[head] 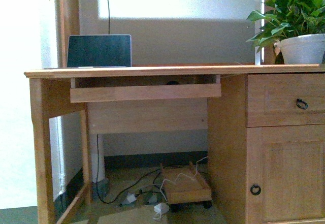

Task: Place mouse

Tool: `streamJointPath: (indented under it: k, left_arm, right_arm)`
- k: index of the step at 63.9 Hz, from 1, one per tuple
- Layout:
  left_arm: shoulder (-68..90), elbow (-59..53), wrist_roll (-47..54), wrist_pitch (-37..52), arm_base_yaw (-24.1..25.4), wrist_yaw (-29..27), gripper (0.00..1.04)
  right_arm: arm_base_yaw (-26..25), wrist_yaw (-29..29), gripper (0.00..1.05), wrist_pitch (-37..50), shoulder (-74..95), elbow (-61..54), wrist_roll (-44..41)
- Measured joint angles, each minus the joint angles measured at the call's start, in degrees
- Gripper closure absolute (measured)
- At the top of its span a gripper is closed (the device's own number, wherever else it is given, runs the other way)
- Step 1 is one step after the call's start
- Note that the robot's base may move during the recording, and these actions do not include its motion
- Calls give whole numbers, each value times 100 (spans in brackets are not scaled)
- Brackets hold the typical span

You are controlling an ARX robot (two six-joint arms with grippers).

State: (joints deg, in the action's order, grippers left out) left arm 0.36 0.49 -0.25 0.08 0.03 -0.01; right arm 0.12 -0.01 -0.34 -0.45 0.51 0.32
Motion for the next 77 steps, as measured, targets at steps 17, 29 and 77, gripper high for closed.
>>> streamJointPath:
  k: [17, 29, 77]
  left_arm:
    - [0, 0, 0, 0, 0, 0, 8]
    - [0, 0, 0, 0, 0, 0, 8]
    - [-4, 0, 0, 0, 0, 0, 8]
  right_arm:
    - [0, 0, 7, 0, 0, 0, 0]
    - [0, 0, 7, 0, 0, 0, 0]
    - [0, 0, 7, 0, 0, 0, 0]
